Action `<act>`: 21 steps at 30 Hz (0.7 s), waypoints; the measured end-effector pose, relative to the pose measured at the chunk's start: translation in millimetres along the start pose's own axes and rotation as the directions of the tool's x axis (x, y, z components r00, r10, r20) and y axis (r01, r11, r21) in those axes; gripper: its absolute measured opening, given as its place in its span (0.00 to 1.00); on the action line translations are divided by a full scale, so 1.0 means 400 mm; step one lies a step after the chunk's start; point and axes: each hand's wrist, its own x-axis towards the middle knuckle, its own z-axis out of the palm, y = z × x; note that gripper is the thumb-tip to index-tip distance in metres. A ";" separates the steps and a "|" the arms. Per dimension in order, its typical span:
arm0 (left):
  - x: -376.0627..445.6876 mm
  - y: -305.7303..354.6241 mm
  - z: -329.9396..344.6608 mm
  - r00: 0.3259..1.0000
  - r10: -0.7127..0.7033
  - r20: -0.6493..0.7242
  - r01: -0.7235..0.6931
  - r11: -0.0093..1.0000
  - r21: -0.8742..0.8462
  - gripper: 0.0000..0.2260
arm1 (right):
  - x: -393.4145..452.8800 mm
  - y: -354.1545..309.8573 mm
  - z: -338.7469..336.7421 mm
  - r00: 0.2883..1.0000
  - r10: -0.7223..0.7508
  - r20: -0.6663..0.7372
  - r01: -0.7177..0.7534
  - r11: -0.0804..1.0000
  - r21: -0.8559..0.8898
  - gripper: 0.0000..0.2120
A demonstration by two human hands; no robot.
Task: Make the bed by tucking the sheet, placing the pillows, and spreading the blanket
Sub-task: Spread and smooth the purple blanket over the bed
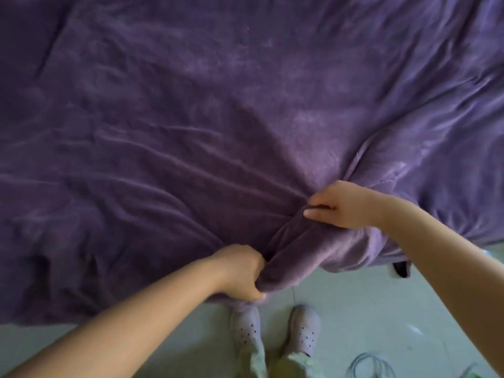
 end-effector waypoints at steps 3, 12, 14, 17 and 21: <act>0.018 -0.003 0.063 0.957 -0.040 0.288 0.095 0.979 -0.179 0.04 | -0.044 0.018 0.075 0.974 -0.143 0.174 0.158 0.984 -0.079 0.32; 0.119 0.072 0.022 0.992 -0.124 -0.029 0.125 0.991 0.055 0.15 | -0.171 0.141 0.264 0.977 0.214 -0.014 -0.182 0.859 0.478 0.12; 0.146 0.103 -0.013 0.990 -0.097 -0.102 0.103 0.993 0.056 0.14 | -0.204 0.209 0.255 0.899 0.422 -0.119 -0.296 0.785 0.545 0.11; 0.199 0.181 -0.055 0.990 -0.038 -0.134 0.056 0.989 0.137 0.13 | -0.266 0.330 0.244 0.796 0.575 -0.189 -0.456 0.775 0.437 0.20; 0.297 0.329 -0.111 0.979 0.039 -0.200 0.003 0.978 0.207 0.14 | -0.373 0.491 0.234 0.643 0.763 -0.070 -0.765 0.643 -0.026 0.25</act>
